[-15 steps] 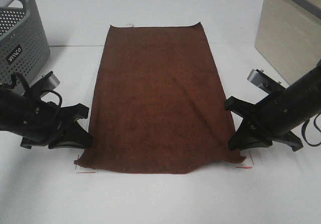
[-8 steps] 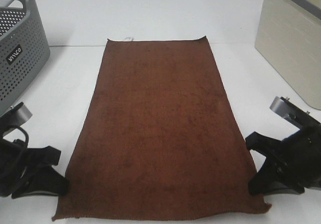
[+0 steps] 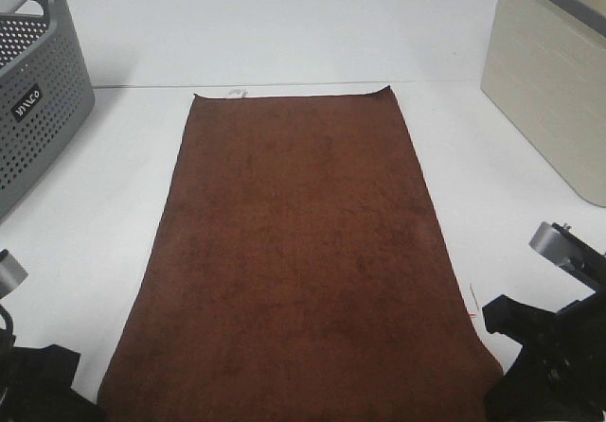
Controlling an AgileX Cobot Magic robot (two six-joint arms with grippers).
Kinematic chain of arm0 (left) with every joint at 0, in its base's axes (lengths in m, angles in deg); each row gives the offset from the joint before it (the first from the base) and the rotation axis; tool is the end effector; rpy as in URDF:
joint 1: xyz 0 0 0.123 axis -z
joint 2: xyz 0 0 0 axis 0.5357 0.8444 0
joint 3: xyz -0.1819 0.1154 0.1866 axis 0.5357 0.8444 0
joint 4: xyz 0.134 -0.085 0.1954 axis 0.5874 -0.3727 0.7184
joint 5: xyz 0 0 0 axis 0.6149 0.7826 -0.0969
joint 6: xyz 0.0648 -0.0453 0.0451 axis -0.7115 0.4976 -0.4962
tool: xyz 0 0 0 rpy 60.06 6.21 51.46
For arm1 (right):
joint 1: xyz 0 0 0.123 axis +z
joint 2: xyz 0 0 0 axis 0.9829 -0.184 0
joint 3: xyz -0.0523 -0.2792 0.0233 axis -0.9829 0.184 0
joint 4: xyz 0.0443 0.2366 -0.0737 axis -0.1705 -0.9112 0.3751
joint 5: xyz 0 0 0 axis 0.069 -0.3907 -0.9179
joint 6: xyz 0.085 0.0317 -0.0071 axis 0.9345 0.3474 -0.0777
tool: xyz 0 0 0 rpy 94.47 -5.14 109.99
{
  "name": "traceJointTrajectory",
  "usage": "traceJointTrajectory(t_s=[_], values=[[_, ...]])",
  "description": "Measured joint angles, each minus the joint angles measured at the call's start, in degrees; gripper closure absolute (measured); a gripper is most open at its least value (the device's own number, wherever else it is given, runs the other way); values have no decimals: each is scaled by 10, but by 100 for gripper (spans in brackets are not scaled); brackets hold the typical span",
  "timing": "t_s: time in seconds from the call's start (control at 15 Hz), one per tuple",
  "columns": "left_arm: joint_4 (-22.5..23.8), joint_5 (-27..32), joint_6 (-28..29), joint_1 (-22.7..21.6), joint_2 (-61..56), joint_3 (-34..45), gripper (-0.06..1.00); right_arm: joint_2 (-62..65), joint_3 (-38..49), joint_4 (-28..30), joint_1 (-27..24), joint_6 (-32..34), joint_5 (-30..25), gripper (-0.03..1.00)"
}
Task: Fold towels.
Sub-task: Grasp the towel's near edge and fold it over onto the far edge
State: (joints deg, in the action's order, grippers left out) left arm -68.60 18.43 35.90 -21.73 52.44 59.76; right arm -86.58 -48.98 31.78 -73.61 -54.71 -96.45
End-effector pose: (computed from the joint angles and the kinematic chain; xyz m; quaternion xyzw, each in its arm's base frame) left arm 0.1446 -0.0786 0.1135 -0.0447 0.9491 -0.3093 0.0400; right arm 0.1537 0.0577 0.1222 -0.0873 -0.9668 -0.2399 0.0075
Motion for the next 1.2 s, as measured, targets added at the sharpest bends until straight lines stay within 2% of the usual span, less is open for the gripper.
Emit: traceJointTrajectory(t_s=[0.13, 0.27, 0.47, 0.53, 0.6, 0.67, 0.73, 0.8, 0.93, 1.2], values=[[2, 0, 19, 0, 1, -34, 94, -1, -34, 5, 0, 1, -1, 97], [23, -1, 63, 0, 6, -100, 94, -5, -92, 12, 0, 6, -3, 97], [104, 2, 162, 0, 67, -233, 94, -60, -226, 21, 0, 27, -34, 97], [133, 2, 191, 0, 93, -276, 94, -100, -296, 32, 0, 41, -50, 97], [156, 2, 215, 0, 120, -325, 94, -117, -323, 38, 0, 48, -56, 97], [175, 2, 237, 0, 148, -370, 94, -167, -405, 61, 0, 68, -73, 97], [194, 2, 262, 0, 186, -437, 94, -194, -446, 77, 0, 82, -81, 97], [198, 1, 269, 0, 197, -460, 94, -228, -498, 98, 0, 100, -90, 97], [207, -7, 285, 0, 264, -560, 94, -293, -600, 136, 0, 130, -102, 97], [208, -57, 289, 0, 348, -685, 94, -396, -770, 173, 0, 153, -112, 97]])
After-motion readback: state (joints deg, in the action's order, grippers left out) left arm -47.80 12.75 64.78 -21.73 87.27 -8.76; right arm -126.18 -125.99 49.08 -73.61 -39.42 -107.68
